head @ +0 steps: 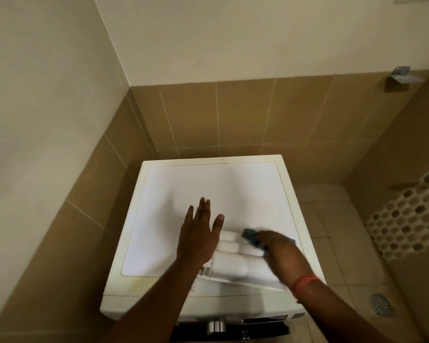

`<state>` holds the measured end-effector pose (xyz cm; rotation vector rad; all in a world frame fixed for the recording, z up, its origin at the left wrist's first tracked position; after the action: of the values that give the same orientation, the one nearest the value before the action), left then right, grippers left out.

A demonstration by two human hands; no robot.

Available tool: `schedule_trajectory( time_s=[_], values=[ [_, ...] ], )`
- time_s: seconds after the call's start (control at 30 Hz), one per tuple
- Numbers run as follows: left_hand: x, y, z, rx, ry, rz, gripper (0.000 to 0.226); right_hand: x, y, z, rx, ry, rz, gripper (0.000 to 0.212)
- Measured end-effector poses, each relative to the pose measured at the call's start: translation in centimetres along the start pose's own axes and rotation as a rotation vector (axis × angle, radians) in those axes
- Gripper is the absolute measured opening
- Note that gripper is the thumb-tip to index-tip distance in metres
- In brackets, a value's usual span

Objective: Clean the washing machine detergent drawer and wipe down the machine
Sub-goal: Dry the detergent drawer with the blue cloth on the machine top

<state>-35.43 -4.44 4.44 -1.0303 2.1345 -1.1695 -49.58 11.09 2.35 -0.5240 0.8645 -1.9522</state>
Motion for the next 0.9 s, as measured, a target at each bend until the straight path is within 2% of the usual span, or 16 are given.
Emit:
schedule_trajectory(
  time_s=[0.1, 0.17, 0.23, 0.3, 0.4, 0.5, 0.67, 0.9],
  values=[
    [-0.1, 0.0, 0.0, 0.0, -0.002, 0.005, 0.088, 0.3, -0.3, -3.3, -0.004, 0.198, 0.029, 0.056],
    [-0.2, -0.1, -0.1, 0.005, 0.001, 0.009, 0.088, 1.8, 0.7, -3.9, -0.083, 0.268, 0.104, 0.039],
    [-0.2, -0.1, -0.1, 0.005, 0.0, 0.017, 0.088, 4.0, 1.9, -2.8, -0.232, 0.281, 0.219, 0.024],
    [-0.1, 0.1, -0.1, -0.003, 0.0, 0.034, 0.086, 6.0, 3.8, -0.6, -0.307, 0.261, 0.344, 0.029],
    [-0.1, 0.1, -0.3, -0.01, 0.0, 0.039, 0.084, 8.0, 7.4, 4.9, -0.223, 0.174, 0.446, 0.026],
    [0.1, -0.3, 0.0, -0.046, -0.041, 0.001, 0.085, 8.4, 9.0, 8.4, -0.053, 0.151, 0.429, 0.018],
    [-0.1, -0.2, 0.3, 0.028, -0.05, 0.012, 0.083, 7.2, 6.7, 6.6, 0.039, 0.105, 0.404, 0.026],
    [0.0, -0.1, 0.8, 0.036, -0.053, 0.008, 0.081, 5.8, 1.8, -0.4, -0.209, 0.265, 0.432, 0.029]
  ],
)
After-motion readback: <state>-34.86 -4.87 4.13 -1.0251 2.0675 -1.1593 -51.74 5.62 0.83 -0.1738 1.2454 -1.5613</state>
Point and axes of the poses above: each hand's wrist, its own x-axis towards the middle knuckle, its own y-axis out of the palm, z = x × y, the point moved 10 cm from there along x, towards the middle knuckle, and after that the axes turned 5 degrees about -z, right-handed, at the moved point
